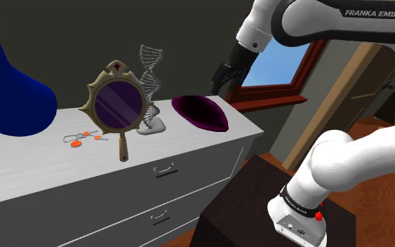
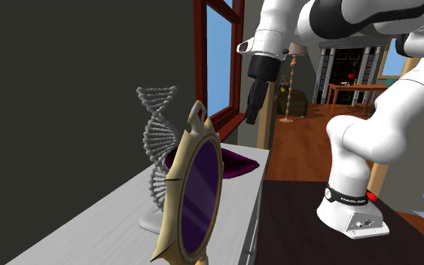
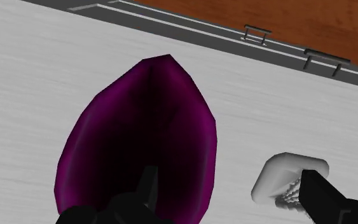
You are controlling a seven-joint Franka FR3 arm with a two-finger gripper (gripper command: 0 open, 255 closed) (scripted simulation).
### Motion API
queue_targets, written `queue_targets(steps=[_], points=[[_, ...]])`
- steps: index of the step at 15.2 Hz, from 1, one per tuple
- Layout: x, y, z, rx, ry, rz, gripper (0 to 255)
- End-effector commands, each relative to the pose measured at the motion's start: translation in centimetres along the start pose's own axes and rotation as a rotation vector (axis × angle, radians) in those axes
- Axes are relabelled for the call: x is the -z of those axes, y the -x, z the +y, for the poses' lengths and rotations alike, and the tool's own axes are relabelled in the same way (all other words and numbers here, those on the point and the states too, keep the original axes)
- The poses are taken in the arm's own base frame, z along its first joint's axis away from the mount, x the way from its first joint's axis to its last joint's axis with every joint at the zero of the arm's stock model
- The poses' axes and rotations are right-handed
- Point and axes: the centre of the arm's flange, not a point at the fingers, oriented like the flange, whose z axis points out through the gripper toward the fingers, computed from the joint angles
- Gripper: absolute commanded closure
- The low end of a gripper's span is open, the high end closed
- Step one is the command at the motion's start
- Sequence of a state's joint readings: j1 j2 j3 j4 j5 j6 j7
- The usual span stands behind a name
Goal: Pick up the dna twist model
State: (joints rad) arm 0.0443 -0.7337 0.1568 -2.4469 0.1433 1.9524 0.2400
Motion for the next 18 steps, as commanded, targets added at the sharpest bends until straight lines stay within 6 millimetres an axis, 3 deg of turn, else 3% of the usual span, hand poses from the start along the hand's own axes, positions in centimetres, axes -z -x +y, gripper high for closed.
queue_targets(steps=[1, 17, 18], points=[[-0.9, -0.6, -1.9, 0.009, -0.006, 0.055, 0], [-9.0, -7.3, -16.6, 0.079, -0.038, 0.452, 0], [-9.1, -7.4, -16.7, 0.080, -0.039, 0.456, 0]])
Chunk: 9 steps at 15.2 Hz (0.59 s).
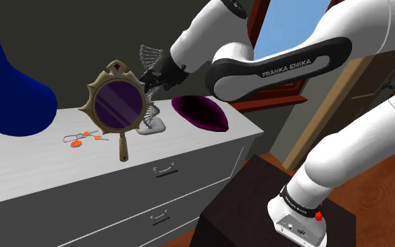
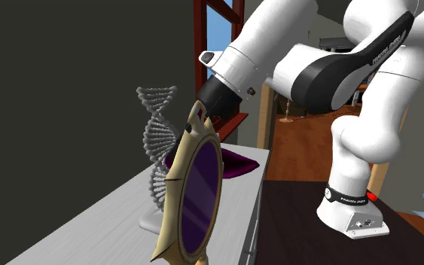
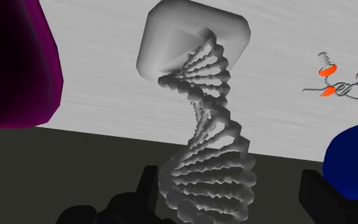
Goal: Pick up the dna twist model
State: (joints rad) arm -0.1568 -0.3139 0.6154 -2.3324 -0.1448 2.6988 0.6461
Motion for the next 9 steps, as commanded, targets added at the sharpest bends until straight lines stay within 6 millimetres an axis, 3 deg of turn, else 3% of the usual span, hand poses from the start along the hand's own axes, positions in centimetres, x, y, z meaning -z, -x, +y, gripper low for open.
queue_targets(steps=[1, 7, 9], points=[[-0.9, 0.0, -0.6, 0.002, -0.006, 0.016, 0], [-3.6, 2.2, -0.3, 0.002, -0.006, 0.016, 0], [-3.6, 2.2, -0.3, 0.002, -0.006, 0.016, 0]])
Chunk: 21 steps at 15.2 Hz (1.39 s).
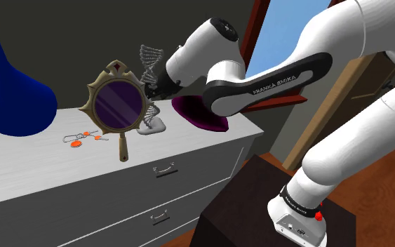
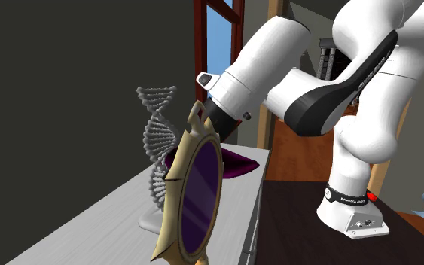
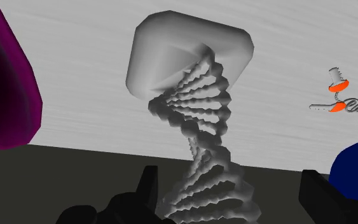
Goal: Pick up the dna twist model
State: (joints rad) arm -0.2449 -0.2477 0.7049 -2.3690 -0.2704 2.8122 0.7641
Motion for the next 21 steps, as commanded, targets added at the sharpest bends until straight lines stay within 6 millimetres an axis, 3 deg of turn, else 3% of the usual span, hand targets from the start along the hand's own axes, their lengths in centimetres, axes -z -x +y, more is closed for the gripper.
queue_targets(steps=[1, 10, 21], points=[[-0.1, 0.1, 0.0, 0.000, 0.000, 0.000, 255], [-0.1, 0.1, 0.0, 0.000, 0.000, 0.000, 255], [4.4, -3.5, -0.5, 0.000, 0.000, 0.000, 255]])
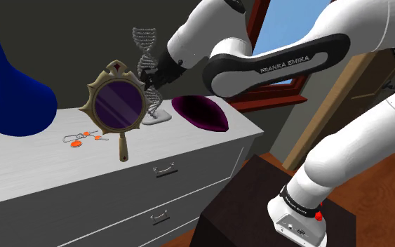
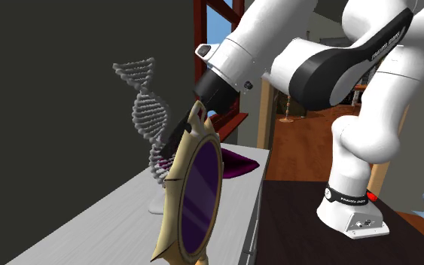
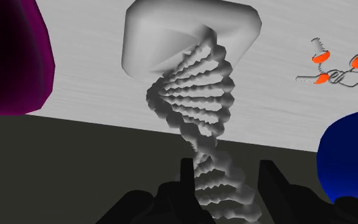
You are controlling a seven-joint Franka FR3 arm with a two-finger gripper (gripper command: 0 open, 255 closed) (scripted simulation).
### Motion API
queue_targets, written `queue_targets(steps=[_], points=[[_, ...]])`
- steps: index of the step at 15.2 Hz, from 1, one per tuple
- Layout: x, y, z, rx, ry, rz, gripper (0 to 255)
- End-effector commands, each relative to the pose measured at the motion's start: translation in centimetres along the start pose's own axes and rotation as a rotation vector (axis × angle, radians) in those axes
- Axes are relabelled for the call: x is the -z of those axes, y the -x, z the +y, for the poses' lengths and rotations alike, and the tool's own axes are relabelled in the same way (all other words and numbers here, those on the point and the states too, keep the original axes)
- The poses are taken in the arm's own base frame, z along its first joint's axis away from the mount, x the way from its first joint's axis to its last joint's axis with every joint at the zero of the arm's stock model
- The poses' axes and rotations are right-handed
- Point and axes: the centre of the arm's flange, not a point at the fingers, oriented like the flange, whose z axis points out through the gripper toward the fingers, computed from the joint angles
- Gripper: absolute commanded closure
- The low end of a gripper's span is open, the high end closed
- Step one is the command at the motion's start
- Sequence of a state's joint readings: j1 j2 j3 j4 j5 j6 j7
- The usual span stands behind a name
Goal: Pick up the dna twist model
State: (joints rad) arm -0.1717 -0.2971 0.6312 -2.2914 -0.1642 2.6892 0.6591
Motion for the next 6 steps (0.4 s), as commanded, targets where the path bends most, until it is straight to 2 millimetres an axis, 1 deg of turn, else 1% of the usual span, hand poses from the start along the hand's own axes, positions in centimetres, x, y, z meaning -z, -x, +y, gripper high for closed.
queue_targets(steps=[1, 4, 6], points=[[0.9, -0.6, -0.1, 0.000, 0.000, 0.000, 255], [2.1, -1.6, -0.2, 0.000, 0.000, 0.000, 255], [2.2, -1.7, -0.3, 0.000, -0.001, 0.000, 255]])
